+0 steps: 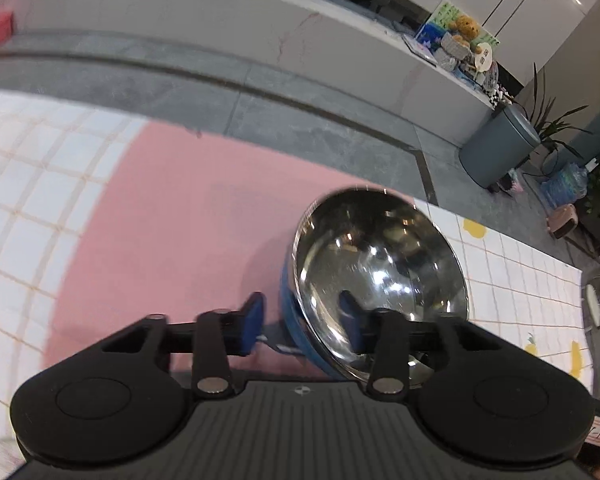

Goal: Organize plates and bowls
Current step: 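Grasp the blue steel bowl rim with the left tool and lift it, then carry the blue steel bowl with the left tool over the orange bowl, then lower the blue bowl into the orange bowl and open the left tool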

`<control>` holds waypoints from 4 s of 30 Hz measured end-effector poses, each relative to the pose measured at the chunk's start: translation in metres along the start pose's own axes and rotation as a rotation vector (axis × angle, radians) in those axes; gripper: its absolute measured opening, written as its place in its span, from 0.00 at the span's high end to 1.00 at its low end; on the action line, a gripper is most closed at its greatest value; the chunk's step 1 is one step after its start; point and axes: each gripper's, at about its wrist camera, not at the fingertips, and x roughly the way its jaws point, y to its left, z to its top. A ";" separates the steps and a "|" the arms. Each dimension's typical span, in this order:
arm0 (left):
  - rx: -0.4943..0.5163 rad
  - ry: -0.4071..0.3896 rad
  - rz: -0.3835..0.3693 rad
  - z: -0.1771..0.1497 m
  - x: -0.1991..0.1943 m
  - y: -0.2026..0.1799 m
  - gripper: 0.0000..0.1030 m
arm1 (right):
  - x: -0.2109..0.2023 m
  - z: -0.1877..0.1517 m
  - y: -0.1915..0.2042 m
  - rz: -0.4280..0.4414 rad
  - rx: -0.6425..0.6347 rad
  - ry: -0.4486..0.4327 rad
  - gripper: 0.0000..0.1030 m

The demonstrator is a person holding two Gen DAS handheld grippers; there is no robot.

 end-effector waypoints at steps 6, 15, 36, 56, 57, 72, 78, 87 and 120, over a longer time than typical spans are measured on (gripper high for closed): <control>0.020 0.004 0.006 -0.003 0.005 -0.004 0.71 | -0.001 -0.003 0.000 0.050 0.007 0.013 0.69; 0.053 -0.003 0.044 -0.009 0.004 -0.008 0.78 | -0.002 -0.006 0.006 0.046 -0.011 0.014 0.79; 0.149 -0.067 0.105 -0.029 -0.069 -0.046 0.79 | -0.079 -0.014 0.015 0.108 -0.022 -0.032 0.80; 0.199 -0.145 0.060 -0.128 -0.190 -0.079 0.79 | -0.242 -0.121 -0.008 0.145 0.023 -0.112 0.80; 0.202 -0.148 0.060 -0.132 -0.194 -0.081 0.79 | -0.245 -0.127 -0.009 0.146 0.023 -0.114 0.80; 0.234 -0.198 0.044 -0.182 -0.240 -0.091 0.79 | -0.301 -0.167 -0.021 0.167 -0.002 -0.162 0.80; 0.235 -0.237 0.045 -0.191 -0.265 -0.091 0.79 | -0.324 -0.180 -0.013 0.191 -0.030 -0.188 0.79; 0.220 -0.266 0.054 -0.215 -0.286 -0.084 0.79 | -0.346 -0.205 -0.005 0.199 -0.077 -0.190 0.79; 0.202 -0.007 0.172 -0.275 -0.209 -0.027 0.79 | -0.245 -0.281 -0.022 0.078 -0.110 0.077 0.75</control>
